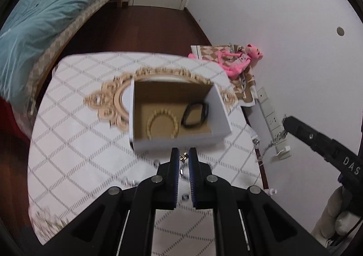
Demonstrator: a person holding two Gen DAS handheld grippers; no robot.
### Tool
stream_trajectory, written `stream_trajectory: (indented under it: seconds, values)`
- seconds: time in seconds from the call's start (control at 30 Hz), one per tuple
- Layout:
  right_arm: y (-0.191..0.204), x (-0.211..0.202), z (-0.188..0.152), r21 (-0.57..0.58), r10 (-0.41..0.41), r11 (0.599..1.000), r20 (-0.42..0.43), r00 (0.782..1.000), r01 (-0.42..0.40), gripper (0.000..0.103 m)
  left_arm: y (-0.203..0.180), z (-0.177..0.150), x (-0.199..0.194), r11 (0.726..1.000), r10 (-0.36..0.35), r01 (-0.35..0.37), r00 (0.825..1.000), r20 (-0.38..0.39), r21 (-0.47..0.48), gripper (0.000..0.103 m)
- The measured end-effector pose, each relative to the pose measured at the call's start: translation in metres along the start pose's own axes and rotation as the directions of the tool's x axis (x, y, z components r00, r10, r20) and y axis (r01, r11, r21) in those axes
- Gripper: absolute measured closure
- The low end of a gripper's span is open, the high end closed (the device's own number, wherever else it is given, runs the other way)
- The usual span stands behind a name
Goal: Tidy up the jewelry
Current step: 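Lower the earring into the box with the left tool while the right carries the chain, then lower the silver chain into the box and open the right tool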
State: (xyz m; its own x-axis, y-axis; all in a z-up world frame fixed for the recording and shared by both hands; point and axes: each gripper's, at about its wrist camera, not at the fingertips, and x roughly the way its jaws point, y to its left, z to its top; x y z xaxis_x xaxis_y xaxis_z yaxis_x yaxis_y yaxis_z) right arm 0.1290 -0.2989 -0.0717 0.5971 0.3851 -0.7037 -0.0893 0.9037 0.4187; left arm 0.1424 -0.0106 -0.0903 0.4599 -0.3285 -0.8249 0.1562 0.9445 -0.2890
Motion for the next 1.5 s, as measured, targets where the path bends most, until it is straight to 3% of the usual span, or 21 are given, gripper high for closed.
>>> stream_trajectory:
  seconds: [0.17, 0.47, 0.7, 0.77, 0.83, 0.9, 1.07, 1.13, 1.2, 1.27, 1.37, 1.5]
  values:
    - [0.01, 0.031, 0.038, -0.032, 0.011, 0.999, -0.035, 0.999, -0.013, 0.098, 0.011, 0.038, 0.015, 1.0, -0.018, 0.018, 1.0, -0.026, -0.002, 0.098]
    - [-0.001, 0.125, 0.072, 0.015, 0.039, 0.999, -0.223, 0.974, -0.036, 0.098, 0.023, 0.078, 0.065, 1.0, -0.02, 0.02, 0.993, -0.116, 0.002, 0.097]
    - [-0.002, 0.162, 0.088, -0.005, 0.031, 0.999, -0.326, 0.945, -0.035, 0.098, 0.038, 0.097, 0.094, 0.996, 0.048, -0.063, 0.979, -0.2, -0.067, 0.091]
    - [-0.001, 0.171, 0.09, -0.006, 0.041, 0.999, -0.376, 0.926, -0.047, 0.098, 0.041, 0.1, 0.096, 0.992, 0.091, -0.106, 0.976, -0.2, -0.067, 0.075]
    - [-0.002, 0.177, 0.09, -0.004, 0.043, 0.999, -0.405, 0.914, -0.049, 0.098, 0.046, 0.101, 0.094, 0.99, 0.102, -0.117, 0.977, -0.185, -0.075, 0.014]
    - [-0.001, 0.18, 0.089, -0.017, 0.023, 0.999, -0.429, 0.903, -0.033, 0.098, 0.05, 0.102, 0.09, 0.988, 0.112, -0.128, 0.98, -0.165, -0.086, 0.01]
    - [0.001, 0.179, 0.085, -0.065, -0.04, 0.998, -0.422, 0.906, 0.014, 0.096, 0.057, 0.101, 0.087, 0.978, 0.185, -0.198, 0.969, -0.162, -0.067, 0.008]
    - [0.0, 0.177, 0.082, -0.086, -0.077, 0.995, -0.412, 0.908, 0.046, 0.081, 0.059, 0.097, 0.085, 0.972, 0.218, -0.228, 0.965, -0.149, -0.058, 0.005]
    - [0.0, 0.173, 0.078, -0.105, -0.113, 0.991, -0.395, 0.912, 0.078, 0.037, 0.062, 0.094, 0.083, 0.966, 0.244, -0.253, 0.961, -0.129, -0.057, 0.005]
    - [0.0, 0.172, 0.073, -0.143, -0.176, 0.981, -0.372, 0.911, 0.131, 0.02, 0.063, 0.089, 0.081, 0.955, 0.284, -0.291, 0.952, -0.113, -0.05, 0.004]
    - [0.001, 0.167, 0.06, -0.211, -0.286, 0.951, -0.333, 0.898, 0.225, 0.013, 0.063, 0.083, 0.08, 0.944, 0.324, -0.329, 0.941, -0.095, -0.036, 0.003]
    - [0.001, 0.163, 0.042, -0.247, -0.349, 0.928, -0.304, 0.886, 0.281, 0.007, 0.064, 0.071, 0.078, 0.937, 0.343, -0.347, 0.935, -0.086, -0.039, 0.003]
